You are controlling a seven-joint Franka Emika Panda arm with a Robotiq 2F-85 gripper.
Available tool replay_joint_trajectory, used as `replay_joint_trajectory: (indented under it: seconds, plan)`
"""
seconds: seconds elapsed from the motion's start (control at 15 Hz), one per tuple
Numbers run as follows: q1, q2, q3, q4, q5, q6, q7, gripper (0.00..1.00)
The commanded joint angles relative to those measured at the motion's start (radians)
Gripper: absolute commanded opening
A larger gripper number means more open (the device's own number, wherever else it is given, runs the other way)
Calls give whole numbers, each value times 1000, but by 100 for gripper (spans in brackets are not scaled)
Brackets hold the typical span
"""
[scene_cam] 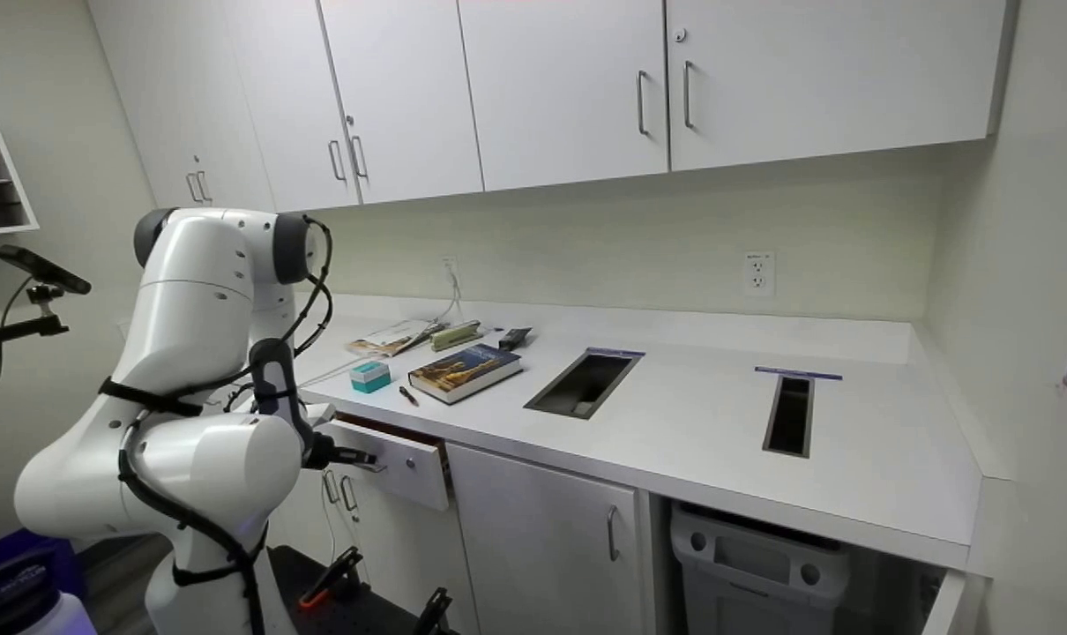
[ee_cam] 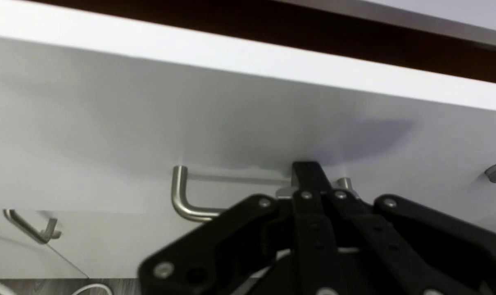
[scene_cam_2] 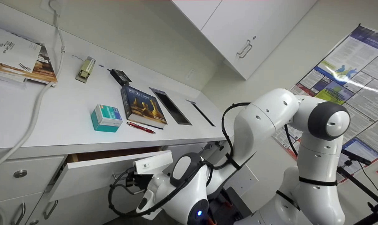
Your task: Remove the pen from the drawer and close it
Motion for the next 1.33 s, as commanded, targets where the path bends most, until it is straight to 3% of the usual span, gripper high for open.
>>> replay_joint_trajectory:
  seconds: [0.0, 0.4, 0.73, 1.0, 1.27]
  plan:
    - [-32, 11, 21, 57, -9, -5, -29, 0]
    - [-85, -248, 150, -79, 308, 47, -337, 0]
    - [-147, -502, 234, -152, 717, 54, -689, 0]
    - [-163, -712, 211, -196, 965, 81, -933, 0]
    - [-132, -829, 155, -206, 1100, 65, -1093, 0]
